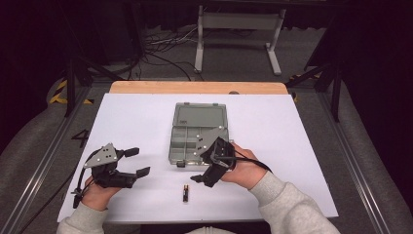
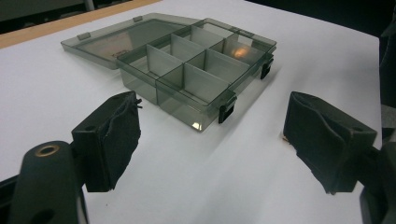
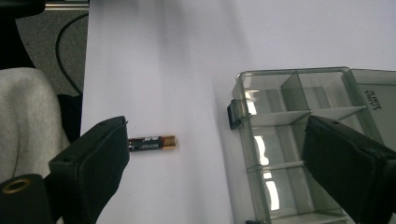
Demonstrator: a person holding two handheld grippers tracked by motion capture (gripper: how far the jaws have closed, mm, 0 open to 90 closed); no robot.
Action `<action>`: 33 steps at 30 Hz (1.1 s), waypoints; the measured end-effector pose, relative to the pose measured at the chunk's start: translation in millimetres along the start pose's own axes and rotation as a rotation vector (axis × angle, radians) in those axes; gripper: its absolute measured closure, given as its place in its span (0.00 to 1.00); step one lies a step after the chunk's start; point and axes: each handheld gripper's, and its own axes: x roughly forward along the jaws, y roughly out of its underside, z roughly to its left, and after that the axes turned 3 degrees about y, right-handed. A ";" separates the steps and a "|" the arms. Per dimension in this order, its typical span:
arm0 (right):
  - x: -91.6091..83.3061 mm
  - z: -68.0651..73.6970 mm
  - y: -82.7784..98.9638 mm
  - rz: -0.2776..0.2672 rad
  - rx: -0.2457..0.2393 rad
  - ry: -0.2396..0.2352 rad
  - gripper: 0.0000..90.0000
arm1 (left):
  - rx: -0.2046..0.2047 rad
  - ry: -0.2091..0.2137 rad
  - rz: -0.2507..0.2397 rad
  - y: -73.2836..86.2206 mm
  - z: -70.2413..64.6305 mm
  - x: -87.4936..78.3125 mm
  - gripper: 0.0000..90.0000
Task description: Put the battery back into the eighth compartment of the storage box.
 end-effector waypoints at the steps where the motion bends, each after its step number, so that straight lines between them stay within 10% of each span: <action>1: 2.6 1.8 0.7 -0.001 0.007 -0.003 0.09 | -0.001 -0.002 0.002 -0.1 0.0 -0.2 0.21; 33: 72.3 35.8 20.0 0.125 0.004 -0.111 0.07 | 0.005 0.002 0.000 -1.0 -0.7 -0.4 0.21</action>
